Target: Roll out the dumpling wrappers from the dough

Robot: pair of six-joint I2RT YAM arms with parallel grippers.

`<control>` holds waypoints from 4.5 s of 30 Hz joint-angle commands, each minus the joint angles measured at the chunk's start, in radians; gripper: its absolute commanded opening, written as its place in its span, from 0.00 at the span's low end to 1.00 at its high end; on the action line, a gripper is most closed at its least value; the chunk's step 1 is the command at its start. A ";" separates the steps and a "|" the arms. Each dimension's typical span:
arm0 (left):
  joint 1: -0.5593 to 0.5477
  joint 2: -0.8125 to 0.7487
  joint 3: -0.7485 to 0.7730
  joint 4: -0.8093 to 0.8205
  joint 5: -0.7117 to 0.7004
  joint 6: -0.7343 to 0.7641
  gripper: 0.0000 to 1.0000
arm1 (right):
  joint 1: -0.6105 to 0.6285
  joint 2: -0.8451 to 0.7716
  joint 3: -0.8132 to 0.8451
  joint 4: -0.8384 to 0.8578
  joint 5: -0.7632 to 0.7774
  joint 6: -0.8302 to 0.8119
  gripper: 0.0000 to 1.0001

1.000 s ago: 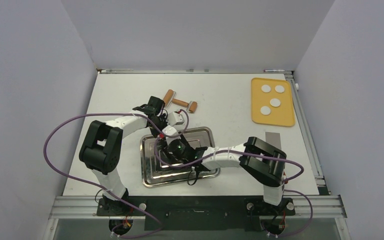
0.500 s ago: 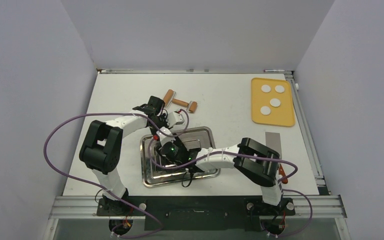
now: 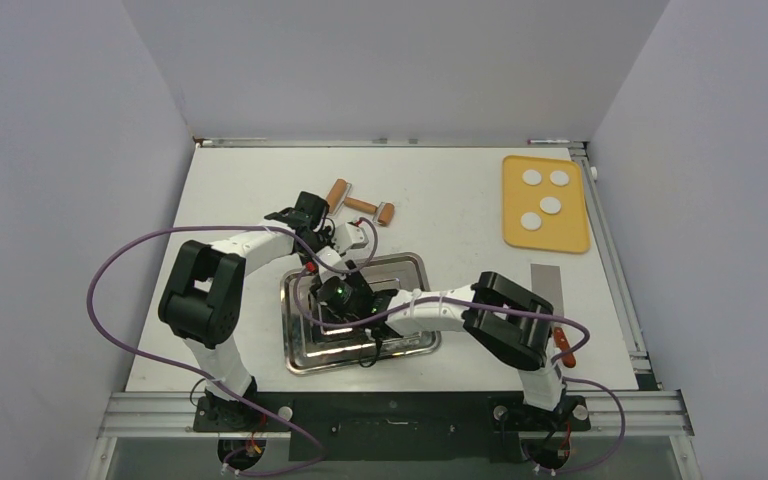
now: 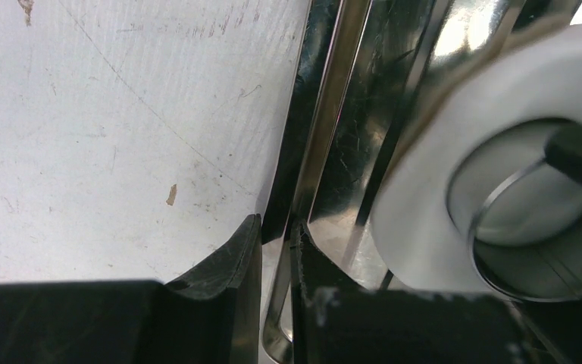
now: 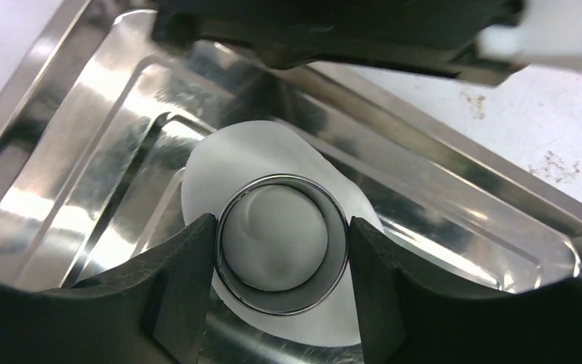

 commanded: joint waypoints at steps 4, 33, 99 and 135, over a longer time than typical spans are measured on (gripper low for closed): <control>0.016 0.054 -0.013 -0.020 -0.027 -0.003 0.00 | -0.090 -0.006 -0.209 -0.243 -0.134 0.055 0.09; 0.020 0.053 -0.006 -0.020 -0.028 -0.008 0.00 | -0.074 -0.194 0.014 -0.239 -0.117 -0.035 0.09; 0.012 0.025 0.027 -0.015 0.028 0.044 0.00 | -0.119 -0.215 -0.110 -0.019 -0.516 -0.016 0.09; 0.023 0.026 0.045 -0.026 0.027 0.039 0.00 | -0.422 -0.492 -0.276 -0.174 -0.166 0.186 0.09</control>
